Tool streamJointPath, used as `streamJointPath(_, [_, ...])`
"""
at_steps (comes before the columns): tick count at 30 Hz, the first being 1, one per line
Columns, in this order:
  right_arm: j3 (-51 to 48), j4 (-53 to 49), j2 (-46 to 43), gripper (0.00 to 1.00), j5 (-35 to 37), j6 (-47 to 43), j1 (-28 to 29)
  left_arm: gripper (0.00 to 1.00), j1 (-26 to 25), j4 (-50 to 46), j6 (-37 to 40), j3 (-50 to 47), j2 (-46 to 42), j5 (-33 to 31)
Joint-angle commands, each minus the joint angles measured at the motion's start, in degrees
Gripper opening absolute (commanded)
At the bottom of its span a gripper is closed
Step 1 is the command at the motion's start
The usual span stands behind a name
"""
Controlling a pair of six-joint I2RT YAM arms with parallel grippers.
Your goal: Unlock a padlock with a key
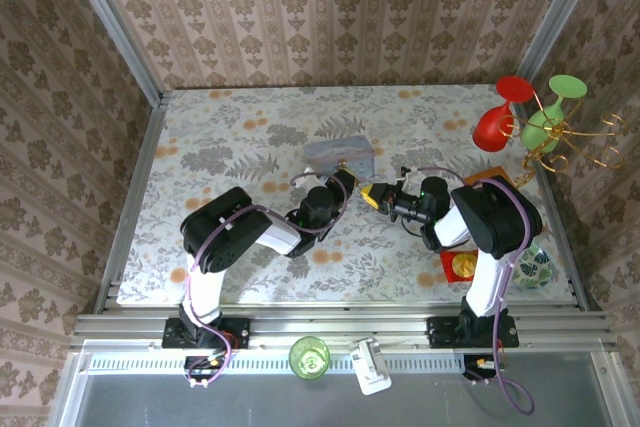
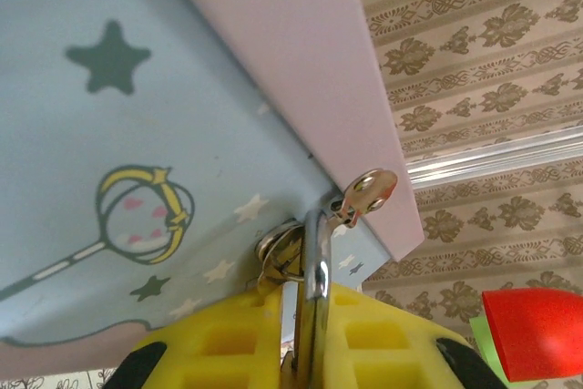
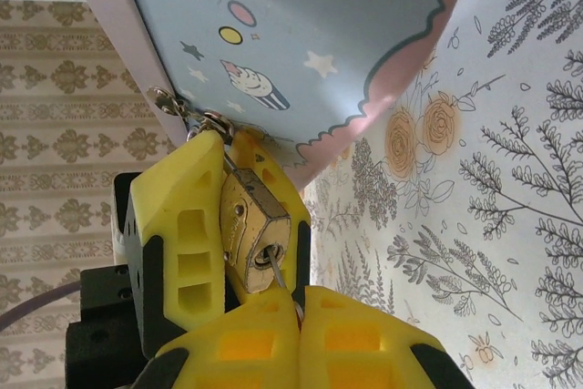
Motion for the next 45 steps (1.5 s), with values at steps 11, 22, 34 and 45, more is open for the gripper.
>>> streamJointPath(11, [6.8,-1.6,4.0,0.0,-4.4,-6.8,-0.2,0.0,-4.7,7.6,-4.0,2.7,-2.7,15.5])
streamJointPath(22, [6.1,-1.5,2.2,0.0,-2.2,-6.9,3.3,0.0,-5.1,7.6,-2.1,3.9,-1.2,14.9])
streamJointPath(34, [6.8,-1.0,-0.9,0.0,-5.1,-2.3,3.0,0.0,-5.2,8.3,-0.5,3.0,0.0,15.5])
streamJointPath(45, [7.9,-1.4,-1.1,0.0,-6.3,0.3,4.2,0.0,-5.4,7.1,0.0,3.2,0.8,15.9])
